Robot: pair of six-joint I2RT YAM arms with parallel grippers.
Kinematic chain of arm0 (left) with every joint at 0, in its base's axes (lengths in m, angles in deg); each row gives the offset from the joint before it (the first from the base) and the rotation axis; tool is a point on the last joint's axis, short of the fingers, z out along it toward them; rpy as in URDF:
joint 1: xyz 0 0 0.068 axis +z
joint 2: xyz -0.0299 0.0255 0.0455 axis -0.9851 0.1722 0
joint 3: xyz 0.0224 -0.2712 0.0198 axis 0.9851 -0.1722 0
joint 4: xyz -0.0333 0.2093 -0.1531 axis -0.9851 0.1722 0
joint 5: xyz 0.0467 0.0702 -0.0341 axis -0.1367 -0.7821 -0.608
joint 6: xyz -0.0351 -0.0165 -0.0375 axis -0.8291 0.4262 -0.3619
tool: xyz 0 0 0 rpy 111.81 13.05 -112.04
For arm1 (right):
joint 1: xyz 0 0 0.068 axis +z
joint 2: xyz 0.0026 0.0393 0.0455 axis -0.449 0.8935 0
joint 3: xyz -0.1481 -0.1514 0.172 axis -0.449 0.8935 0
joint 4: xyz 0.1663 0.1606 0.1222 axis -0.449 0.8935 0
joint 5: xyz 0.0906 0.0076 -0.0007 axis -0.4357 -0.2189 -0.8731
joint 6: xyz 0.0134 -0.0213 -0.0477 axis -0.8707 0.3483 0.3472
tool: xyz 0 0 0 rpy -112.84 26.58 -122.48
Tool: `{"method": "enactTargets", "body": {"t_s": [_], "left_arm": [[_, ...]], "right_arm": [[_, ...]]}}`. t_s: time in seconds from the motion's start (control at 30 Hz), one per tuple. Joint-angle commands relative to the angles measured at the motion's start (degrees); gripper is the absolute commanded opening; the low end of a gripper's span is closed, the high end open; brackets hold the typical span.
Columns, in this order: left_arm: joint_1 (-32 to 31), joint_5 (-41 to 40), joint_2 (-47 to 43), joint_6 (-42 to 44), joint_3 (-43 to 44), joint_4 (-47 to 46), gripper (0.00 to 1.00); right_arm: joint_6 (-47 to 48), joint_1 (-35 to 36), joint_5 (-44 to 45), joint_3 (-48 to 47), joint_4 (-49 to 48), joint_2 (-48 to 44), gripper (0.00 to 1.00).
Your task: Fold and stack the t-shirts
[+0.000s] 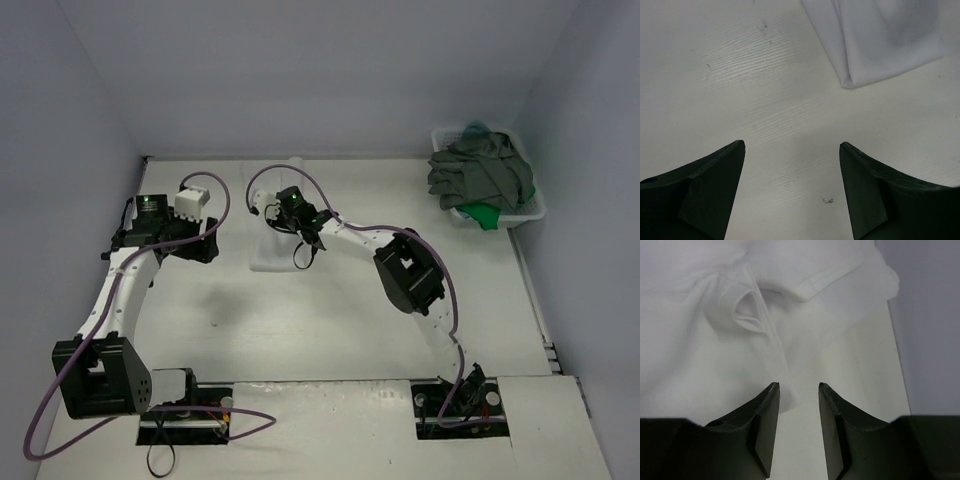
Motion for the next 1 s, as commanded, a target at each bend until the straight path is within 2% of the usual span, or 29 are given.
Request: {"method": "enactTargets", "body": {"t_s": [0.0, 0.13, 0.17, 0.23, 0.4, 0.47, 0.53, 0.7, 0.97], "left_arm": [[1.0, 1.6, -3.3, -0.6, 1.3, -0.9, 0.7], [1.7, 2.4, -4.5, -0.5, 1.4, -0.5, 0.71], [1.9, 2.5, -4.7, -0.4, 1.5, -0.5, 0.71], [2.8, 2.4, -5.4, -0.5, 2.0, -0.5, 0.7], [6.8, 4.6, -6.3, -1.4, 4.1, -0.4, 0.71], [7.9, 5.1, -7.0, -1.4, 4.3, -0.1, 0.7], [8.9, 5.1, -7.8, -1.5, 4.3, -0.2, 0.7], [10.3, 5.8, -8.4, -1.4, 3.8, -0.1, 0.71], [11.0, 6.4, -7.7, -1.8, 3.9, -0.3, 0.71]], "right_arm": [[-2.0, 1.0, 2.7, 0.0, -1.4, -8.3, 0.34], [-5.0, 1.4, 0.5, 0.1, 2.9, -10.9, 0.34], [-5.5, 1.4, -4.4, 0.4, 4.6, -11.6, 0.34], [-7.2, 1.6, -7.0, 1.8, 6.4, -13.8, 0.36], [-5.7, 3.6, -14.5, 6.0, 12.7, -16.0, 0.57], [-4.7, 4.3, -15.9, 9.0, 13.1, -16.5, 0.59], [-4.3, 5.0, -16.8, 10.7, 13.5, -17.0, 0.65], [-3.6, 5.7, -18.7, 14.7, 13.3, -17.1, 0.69], [-1.9, 8.2, -15.9, 17.3, 10.4, -16.2, 0.69]]}}
